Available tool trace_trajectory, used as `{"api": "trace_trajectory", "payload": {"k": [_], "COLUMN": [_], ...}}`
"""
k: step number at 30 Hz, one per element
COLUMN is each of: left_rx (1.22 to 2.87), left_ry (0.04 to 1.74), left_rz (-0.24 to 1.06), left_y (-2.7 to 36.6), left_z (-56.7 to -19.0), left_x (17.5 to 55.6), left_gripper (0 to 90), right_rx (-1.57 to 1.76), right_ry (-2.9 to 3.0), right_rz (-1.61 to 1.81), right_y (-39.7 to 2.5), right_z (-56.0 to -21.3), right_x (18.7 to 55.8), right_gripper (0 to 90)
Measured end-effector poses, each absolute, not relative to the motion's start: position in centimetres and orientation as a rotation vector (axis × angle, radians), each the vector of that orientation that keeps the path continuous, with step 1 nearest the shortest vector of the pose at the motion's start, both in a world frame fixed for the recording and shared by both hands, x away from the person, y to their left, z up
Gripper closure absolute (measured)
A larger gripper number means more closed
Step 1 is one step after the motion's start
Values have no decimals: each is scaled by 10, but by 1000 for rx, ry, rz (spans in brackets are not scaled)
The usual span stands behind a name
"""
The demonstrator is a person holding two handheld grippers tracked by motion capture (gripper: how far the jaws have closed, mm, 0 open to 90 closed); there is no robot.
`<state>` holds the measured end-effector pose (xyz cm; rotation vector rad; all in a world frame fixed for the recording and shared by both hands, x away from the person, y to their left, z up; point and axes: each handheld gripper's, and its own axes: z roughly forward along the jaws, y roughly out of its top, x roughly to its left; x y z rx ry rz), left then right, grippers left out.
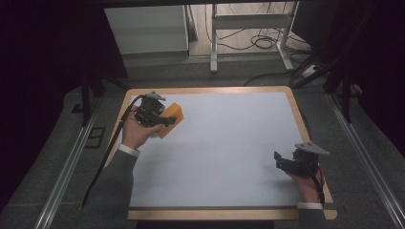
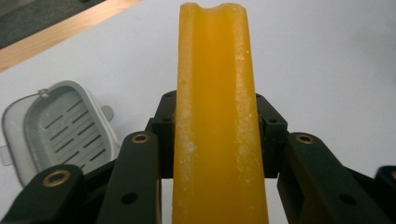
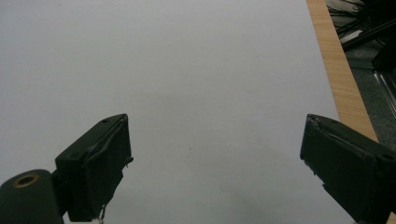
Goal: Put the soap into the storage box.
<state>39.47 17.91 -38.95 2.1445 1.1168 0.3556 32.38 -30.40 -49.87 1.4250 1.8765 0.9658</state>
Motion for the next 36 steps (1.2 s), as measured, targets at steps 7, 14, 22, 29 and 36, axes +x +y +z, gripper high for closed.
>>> {"api": "trace_trajectory", "payload": {"k": [7,14,22,29,36], "left_rx": [2133,2122,2107,2082,2067], "left_ry": [1141,1177,1209,1261,1315], "left_rz": [353,348,350,345,340], "left_y": [186,192,197,204,209], "left_z": [-386,-386,-384,-387,-394], "left_x": [400,409,418,432,445], "left_gripper": [613,613,613,613,613], "right_rx": [1426,1427,1429,1434,1436], "right_ry": [1874,1874,1875,1876,1877], "right_rz": [963,962,961,961,960], "right_y": [-304,-304,-303,-304,-305], "right_z": [-499,-499,-499,-500,-500], "right_x": [324,324,324,324,325], "right_gripper": [88,89,88,89,89]}}
